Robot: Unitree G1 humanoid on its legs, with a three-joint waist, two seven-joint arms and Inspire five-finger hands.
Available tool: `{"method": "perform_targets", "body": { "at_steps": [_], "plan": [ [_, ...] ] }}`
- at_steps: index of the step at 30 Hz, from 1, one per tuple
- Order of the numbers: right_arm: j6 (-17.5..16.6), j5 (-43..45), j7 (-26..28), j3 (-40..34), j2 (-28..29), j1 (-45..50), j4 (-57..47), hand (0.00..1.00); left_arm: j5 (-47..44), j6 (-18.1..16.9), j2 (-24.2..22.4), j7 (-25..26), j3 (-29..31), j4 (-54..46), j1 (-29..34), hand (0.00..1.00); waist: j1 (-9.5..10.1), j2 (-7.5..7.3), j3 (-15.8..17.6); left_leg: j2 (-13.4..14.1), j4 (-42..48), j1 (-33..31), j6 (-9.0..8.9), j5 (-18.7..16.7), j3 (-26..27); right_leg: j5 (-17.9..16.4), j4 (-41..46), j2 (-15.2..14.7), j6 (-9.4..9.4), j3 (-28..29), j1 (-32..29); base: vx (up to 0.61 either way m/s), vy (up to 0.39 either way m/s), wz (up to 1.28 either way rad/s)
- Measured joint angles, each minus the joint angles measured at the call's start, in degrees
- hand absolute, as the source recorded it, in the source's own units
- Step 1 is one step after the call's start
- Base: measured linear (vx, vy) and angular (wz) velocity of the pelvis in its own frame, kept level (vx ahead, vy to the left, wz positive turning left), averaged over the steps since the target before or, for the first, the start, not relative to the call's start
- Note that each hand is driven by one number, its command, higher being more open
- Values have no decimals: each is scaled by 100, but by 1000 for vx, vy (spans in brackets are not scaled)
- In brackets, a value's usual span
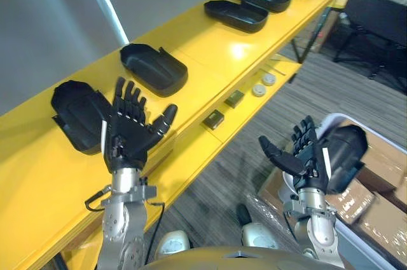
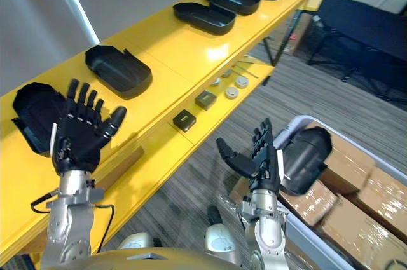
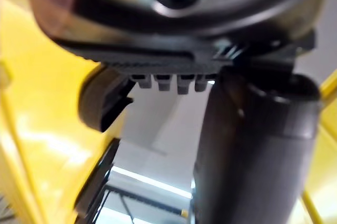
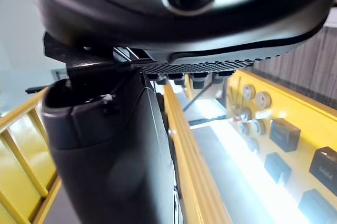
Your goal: Walk over and take three plastic housings, then place them on the shelf
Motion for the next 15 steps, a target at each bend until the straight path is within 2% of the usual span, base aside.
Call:
{"method": "perform_targets", "body": {
  "at_steps": [1,2,3,4,5,6,7,8,9,10,11,12,13,14,15],
  "plan": [
    [-8,29,162,65,-73,24,5,100,85,68,6,6,-81,107,30,100,1,20,29,93,-41,-31,91,54,144,-305,78,-107,-317,-449,-145,-267,-6,-79],
    [-33,32,233,106,-106,-7,-1,100,95,90,2,10,-84,139,24,100,16,30,37,137,-62,-73,121,92,287,-345,319,-152,-373,-655,-335,-263,-32,-84],
    [-80,38,360,201,-205,-134,0,100,100,96,11,65,-35,215,11,100,51,-40,35,194,-78,-185,93,228,543,-388,1089,-337,-437,-1112,-772,-161,-67,-73],
    [-105,36,374,248,-305,-256,16,100,93,117,16,107,2,303,-30,100,63,-50,43,242,-97,-246,32,330,665,-475,1658,-474,-559,-1448,-951,-124,-113,-78],
    [-170,41,304,389,-478,-584,213,100,90,130,9,167,73,411,-47,100,104,-37,52,339,-146,-253,1,443,819,-708,2357,-708,-782,-1828,-1023,-84,-149,-81],
    [-194,38,73,618,-622,-1184,634,100,92,134,5,240,154,459,-51,100,218,17,85,587,-59,-324,-83,505,984,-1064,3010,-1040,-881,-2121,-1011,-59,-129,-70],
    [-194,35,20,663,-632,-1300,716,100,93,134,8,252,176,467,-60,100,240,24,89,637,-26,-359,-96,513,990,-1092,3085,-1116,-890,-2150,-986,-57,-237,-61],
    [-197,33,-172,833,-636,-1659,1028,100,93,133,14,313,236,521,-145,100,347,47,106,850,89,-484,-194,569,994,-1150,3295,-1455,-907,-2217,-828,-39,-244,-28],
    [-196,25,-265,906,-633,-1742,1144,100,89,131,13,326,252,565,-202,100,415,43,108,934,121,-540,-263,609,988,-1151,3319,-1635,-911,-2215,-749,-60,-417,-36],
    [-195,-1,-406,1050,-628,-1907,1264,100,70,126,14,335,269,658,-295,100,538,2,97,1103,189,-665,-429,702,972,-1101,3218,-1980,-903,-2153,-597,-63,-458,-38],
    [-193,-87,-469,1163,-597,-1977,1272,100,31,127,49,332,280,698,-312,100,578,-120,85,1223,207,-736,-639,819,938,-818,2881,-2170,-810,-1980,-462,-71,-500,-36],
    [-180,-176,-510,1183,-585,-1985,1272,100,-7,136,67,322,260,737,-328,100,566,-82,96,1307,166,-774,-766,921,878,-971,2831,-1979,-580,-1954,-467,-86,-551,-44],
    [-122,-277,-615,1181,-627,-1929,1267,100,-200,156,-16,274,147,804,-306,100,534,45,78,1476,-157,-754,-784,1189,731,-1201,2831,-1707,-361,-2032,-538,-66,-541,-50],
    [-51,-278,-681,1101,-633,-1839,1203,100,-316,175,-40,162,-18,803,-302,100,455,54,86,1568,-476,-636,-787,1505,690,-1463,2782,-1570,6,-2116,-560,-51,-529,-57],
    [-29,-277,-680,1024,-639,-1745,1164,100,-413,191,-58,77,-93,803,-322,100,423,46,91,1609,-609,-573,-780,1606,694,-1589,2752,-1524,210,-2184,-571,-24,-501,-61]
  ]
}}
